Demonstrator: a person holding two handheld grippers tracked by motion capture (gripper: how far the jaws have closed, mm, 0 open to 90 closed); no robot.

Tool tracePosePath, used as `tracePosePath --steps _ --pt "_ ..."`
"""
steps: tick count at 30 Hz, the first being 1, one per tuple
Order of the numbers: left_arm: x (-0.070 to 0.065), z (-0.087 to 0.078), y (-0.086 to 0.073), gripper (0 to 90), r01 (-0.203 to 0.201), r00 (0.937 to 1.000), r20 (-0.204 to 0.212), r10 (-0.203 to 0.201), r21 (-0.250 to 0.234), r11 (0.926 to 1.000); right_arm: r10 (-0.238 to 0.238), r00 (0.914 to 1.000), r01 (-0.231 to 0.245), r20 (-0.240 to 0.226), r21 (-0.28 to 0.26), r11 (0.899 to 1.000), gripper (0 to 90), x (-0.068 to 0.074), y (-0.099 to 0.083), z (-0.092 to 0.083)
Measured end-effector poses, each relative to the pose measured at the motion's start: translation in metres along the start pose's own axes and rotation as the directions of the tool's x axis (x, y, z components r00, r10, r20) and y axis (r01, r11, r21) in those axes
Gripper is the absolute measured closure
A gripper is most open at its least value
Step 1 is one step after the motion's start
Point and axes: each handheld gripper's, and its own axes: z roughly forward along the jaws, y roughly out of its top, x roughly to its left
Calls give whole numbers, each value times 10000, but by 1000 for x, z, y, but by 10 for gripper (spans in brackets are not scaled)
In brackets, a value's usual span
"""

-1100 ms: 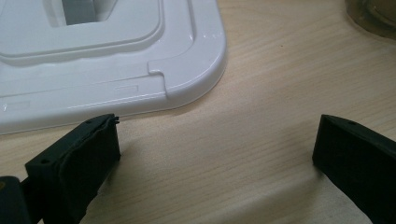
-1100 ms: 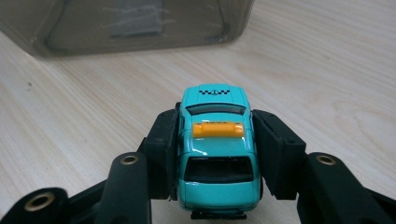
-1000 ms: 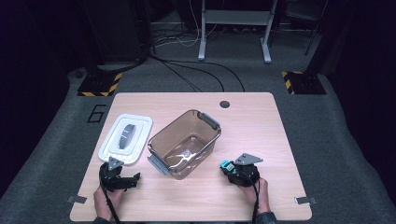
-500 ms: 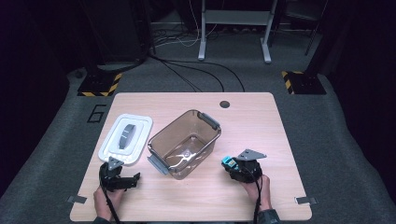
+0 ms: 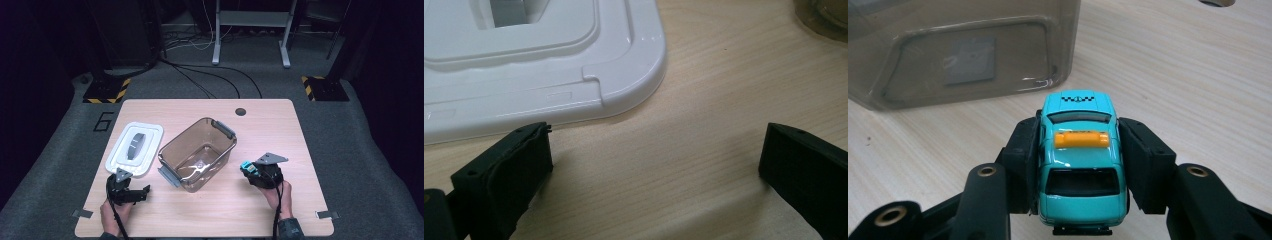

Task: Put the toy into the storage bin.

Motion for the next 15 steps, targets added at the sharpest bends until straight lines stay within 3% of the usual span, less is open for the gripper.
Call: tracePosePath --steps 15 --pt "0 0 0 3 -12 10000 17 12 66 10000 156 9985 -153 519 -60 9999 526 -15 22 10"
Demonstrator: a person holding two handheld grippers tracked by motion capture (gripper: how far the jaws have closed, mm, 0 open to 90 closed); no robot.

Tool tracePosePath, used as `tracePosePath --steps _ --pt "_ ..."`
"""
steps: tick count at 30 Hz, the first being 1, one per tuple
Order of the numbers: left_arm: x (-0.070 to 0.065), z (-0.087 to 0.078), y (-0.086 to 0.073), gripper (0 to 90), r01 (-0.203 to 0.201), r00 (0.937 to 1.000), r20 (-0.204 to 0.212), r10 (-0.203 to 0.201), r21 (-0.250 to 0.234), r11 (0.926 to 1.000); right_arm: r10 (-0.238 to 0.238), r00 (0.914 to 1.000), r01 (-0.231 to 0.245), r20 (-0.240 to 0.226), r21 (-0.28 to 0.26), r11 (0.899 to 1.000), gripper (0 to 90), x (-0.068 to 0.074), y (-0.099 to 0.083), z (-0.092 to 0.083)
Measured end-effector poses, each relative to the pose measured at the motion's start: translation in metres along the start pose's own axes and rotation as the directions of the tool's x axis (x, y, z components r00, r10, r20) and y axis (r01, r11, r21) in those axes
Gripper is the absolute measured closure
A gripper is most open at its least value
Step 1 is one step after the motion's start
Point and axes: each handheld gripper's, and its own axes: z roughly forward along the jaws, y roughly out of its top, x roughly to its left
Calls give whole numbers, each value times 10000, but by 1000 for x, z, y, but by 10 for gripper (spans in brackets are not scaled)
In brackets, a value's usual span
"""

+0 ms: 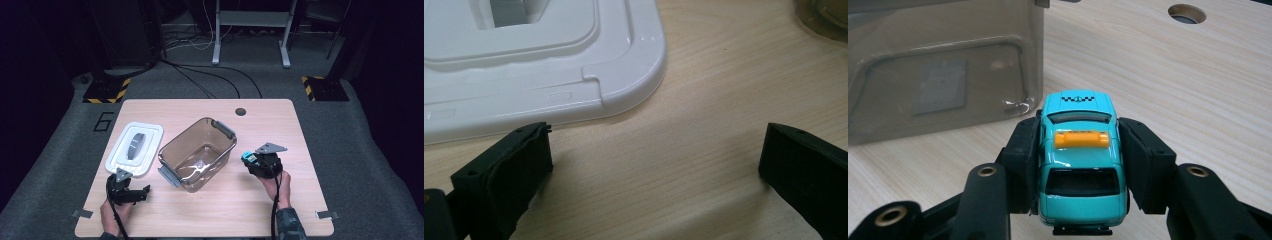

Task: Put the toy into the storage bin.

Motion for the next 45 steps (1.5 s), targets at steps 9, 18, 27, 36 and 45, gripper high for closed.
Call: tracePosePath --steps 9,18,27,36,45 --pt "0 0 0 3 -1 10000 10 1 -4 10000 139 9997 -142 214 136 9998 526 -9 11 7" --pt "0 0 0 3 24 10000 -6 -24 -59 10000 431 9981 -439 438 184 9989 527 -18 21 12" --pt "0 1 0 3 26 10000 -16 -26 -70 10000 525 9967 -534 623 113 9985 526 -26 29 12" --pt "0 0 0 3 22 10000 -9 -22 -58 10000 476 9954 -481 836 41 9988 526 -30 41 11" --pt "0 0 0 3 19 10000 -5 -19 -48 10000 488 9945 -486 924 -43 9988 526 -35 53 8"
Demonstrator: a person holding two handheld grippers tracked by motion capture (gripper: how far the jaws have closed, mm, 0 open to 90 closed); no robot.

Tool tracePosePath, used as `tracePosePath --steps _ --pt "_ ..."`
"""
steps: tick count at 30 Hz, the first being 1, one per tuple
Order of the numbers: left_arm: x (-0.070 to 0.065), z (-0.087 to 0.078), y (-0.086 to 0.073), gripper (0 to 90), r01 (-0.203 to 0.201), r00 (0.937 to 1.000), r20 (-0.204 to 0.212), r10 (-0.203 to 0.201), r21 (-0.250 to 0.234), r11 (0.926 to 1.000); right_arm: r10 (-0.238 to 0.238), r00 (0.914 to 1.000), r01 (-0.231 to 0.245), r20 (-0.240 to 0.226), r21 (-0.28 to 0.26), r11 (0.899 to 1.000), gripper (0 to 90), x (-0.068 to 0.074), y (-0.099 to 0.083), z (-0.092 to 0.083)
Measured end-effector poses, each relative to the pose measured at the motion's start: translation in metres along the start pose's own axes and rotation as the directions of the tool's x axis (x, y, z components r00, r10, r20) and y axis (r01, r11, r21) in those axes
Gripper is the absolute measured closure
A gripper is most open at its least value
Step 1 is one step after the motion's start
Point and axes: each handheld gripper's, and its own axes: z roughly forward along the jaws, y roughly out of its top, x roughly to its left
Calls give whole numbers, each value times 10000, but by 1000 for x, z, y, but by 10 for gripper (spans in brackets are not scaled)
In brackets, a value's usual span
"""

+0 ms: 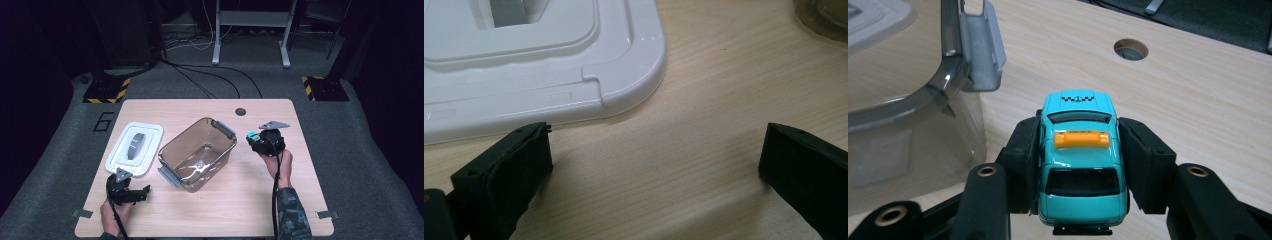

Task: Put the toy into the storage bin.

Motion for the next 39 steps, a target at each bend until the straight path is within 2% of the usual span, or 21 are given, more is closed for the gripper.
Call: tracePosePath --steps 8,19,27,39 --pt "-1 0 0 4 96 10000 -11 -97 -72 9999 -114 9999 115 96 -148 9998 526 -1 16 -3" --pt "-1 0 0 4 92 10000 -12 -92 -68 9999 -275 9996 275 -10 -227 9994 527 4 35 -5" --pt "-1 1 0 4 105 9999 -19 -105 -111 9999 -545 9985 545 23 -357 9979 527 8 45 -10" --pt "-1 1 0 4 94 10000 -20 -94 -104 9999 -692 9976 688 -54 -545 9961 527 12 59 -14"
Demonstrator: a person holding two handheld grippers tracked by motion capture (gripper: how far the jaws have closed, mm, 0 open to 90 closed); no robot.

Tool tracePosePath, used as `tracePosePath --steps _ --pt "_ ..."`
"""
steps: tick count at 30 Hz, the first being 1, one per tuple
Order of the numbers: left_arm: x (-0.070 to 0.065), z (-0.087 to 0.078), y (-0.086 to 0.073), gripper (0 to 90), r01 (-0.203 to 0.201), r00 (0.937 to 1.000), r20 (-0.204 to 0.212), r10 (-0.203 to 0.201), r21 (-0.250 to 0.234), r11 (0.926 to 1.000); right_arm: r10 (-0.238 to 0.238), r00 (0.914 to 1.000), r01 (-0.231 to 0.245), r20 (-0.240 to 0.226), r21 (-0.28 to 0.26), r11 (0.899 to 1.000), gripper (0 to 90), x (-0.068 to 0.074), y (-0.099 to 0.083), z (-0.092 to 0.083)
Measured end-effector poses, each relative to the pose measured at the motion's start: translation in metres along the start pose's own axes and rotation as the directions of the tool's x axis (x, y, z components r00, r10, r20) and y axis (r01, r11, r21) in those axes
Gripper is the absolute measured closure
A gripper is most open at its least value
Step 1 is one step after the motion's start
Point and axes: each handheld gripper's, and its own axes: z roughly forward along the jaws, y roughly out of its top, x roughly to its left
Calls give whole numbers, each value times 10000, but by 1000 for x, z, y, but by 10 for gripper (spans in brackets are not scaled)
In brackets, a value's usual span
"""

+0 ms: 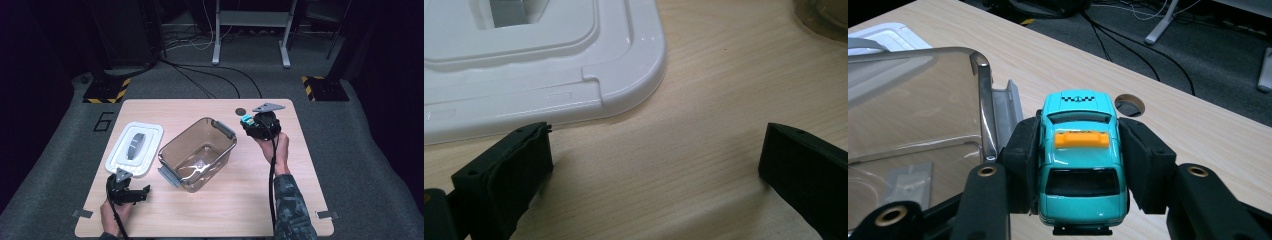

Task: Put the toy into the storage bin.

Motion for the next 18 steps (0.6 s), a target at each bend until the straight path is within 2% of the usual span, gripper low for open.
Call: tracePosePath --steps 11,18 --pt "0 0 0 4 -8 10000 8 8 39 10000 -162 9996 158 -229 -176 9997 527 9 13 -1" --pt "0 0 0 4 -8 10000 -19 8 -13 10000 -393 9983 381 -441 -283 9989 527 21 23 1"
